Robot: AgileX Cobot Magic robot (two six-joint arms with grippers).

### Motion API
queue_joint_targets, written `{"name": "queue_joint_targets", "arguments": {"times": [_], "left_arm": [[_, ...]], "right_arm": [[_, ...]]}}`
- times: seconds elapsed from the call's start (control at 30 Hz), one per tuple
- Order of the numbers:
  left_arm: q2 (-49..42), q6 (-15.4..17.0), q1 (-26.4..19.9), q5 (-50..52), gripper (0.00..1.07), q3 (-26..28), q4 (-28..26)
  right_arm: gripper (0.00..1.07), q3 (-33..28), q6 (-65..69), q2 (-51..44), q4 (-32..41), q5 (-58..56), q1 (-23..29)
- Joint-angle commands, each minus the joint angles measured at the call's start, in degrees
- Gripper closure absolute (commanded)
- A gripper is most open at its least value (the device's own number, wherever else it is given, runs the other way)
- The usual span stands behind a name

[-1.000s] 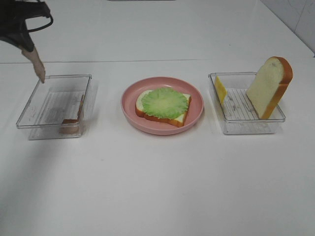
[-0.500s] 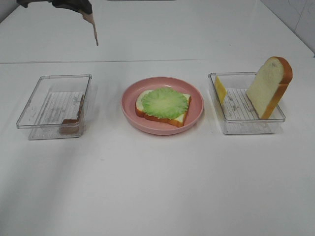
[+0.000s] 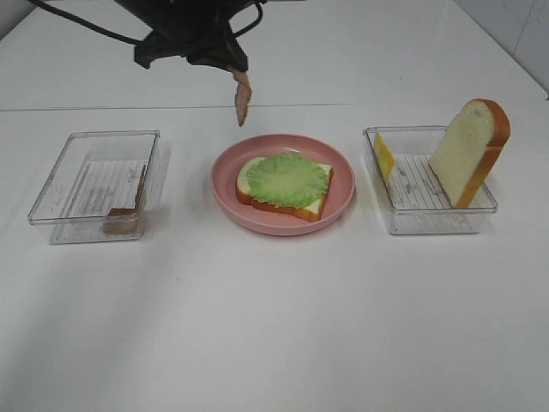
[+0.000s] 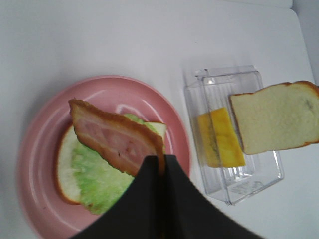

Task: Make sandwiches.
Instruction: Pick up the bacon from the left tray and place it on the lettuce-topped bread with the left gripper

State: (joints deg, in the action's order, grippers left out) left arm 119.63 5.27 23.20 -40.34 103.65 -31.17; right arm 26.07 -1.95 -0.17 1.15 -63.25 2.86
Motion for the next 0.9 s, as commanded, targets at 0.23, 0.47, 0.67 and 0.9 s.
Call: {"name": "queue_joint_targets", "arguments": {"times": [0.23,0.47,0.67,0.9], "left_arm": [[8.19,-7.91,3.90,0.17,1.07,6.13,-16.67],[12.78,-9.28,5.10,-2.29,1.07,10.54,-20.68],[15.81,-9.34,4.58,-4.13,1.07,10.89,-20.97],[17.53,-8.82,1.20,-7.96,1.07,11.06,-19.31]], "right_arm": [[0.27,-0.11,-0.52,-2.01,0.34,0.11,-0.23],[0.27,-0.11,-0.52,-2.01,0.34,0.11,-0.23],[0.27,-0.11,-0.52,-2.01,0.34,0.11,-0.23],[0.27,-0.11,-0.52,-2.01,0.34,0.11,-0.23]]}}
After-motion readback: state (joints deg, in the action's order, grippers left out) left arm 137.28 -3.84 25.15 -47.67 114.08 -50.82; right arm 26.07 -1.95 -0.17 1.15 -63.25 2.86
